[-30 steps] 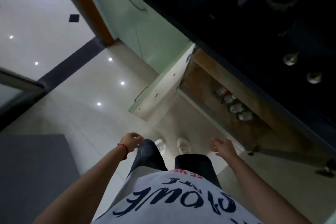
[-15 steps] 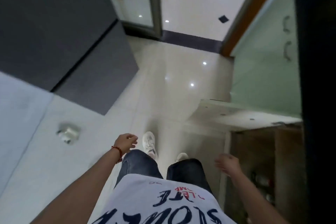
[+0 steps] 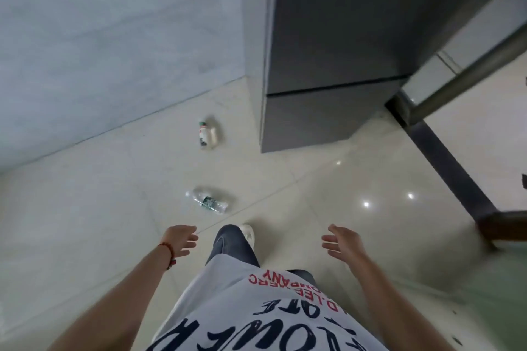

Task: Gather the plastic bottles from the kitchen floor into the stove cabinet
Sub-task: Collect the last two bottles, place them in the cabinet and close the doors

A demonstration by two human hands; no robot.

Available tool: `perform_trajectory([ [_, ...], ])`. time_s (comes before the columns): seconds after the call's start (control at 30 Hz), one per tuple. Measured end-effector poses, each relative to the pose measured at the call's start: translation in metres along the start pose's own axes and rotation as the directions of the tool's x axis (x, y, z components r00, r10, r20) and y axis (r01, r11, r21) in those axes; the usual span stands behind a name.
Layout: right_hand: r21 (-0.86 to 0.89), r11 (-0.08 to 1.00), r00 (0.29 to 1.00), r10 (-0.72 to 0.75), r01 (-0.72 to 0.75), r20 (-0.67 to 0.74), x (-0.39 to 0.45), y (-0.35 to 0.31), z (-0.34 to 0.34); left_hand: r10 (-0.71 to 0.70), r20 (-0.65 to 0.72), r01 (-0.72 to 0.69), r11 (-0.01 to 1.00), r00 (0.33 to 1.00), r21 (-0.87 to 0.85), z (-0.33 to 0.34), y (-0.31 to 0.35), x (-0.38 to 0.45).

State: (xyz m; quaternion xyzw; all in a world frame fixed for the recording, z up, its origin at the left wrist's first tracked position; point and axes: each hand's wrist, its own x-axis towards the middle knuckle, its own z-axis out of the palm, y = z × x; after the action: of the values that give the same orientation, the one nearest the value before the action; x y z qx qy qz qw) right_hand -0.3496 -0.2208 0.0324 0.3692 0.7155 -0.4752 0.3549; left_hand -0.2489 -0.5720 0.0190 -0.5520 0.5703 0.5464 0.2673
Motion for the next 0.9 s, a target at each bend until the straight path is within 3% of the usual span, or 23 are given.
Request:
perform_trajectory([
  [0.17, -0.203, 0.977, 0.997, -0.046, 0.058, 0.065, 0.009, -0.055, 0.055, -0.057, -0.003, 0.056, 0.991, 0.998, -0.122, -0.029, 0.011, 0.02],
  [0.37, -0.34, 0.936, 0.989, -0.05, 0.094, 0.136, 0.023, -0.106, 0.094, -0.014, -0.054, 0.0, 0.969, 0.998, -0.248, -0.055, 0.045, 0.033],
  [0.53, -0.485, 0.859, 0.975, -0.062, 0.161, 0.214, 0.057, -0.164, 0.136, -0.059, -0.129, 0.008, 0.93, 0.99, -0.369, -0.07, 0.058, 0.046],
  [0.73, -0.64, 0.727, 0.938, -0.017, 0.249, 0.346, 0.086, -0.232, 0.215, -0.212, -0.209, 0.093, 0.879, 0.955, -0.468, -0.073, 0.038, 0.053],
  [0.9, -0.761, 0.496, 0.874, 0.005, 0.419, 0.485, 0.095, -0.257, 0.287, -0.312, -0.205, 0.156, 0.824, 0.928, -0.545, -0.058, 0.015, 0.055],
])
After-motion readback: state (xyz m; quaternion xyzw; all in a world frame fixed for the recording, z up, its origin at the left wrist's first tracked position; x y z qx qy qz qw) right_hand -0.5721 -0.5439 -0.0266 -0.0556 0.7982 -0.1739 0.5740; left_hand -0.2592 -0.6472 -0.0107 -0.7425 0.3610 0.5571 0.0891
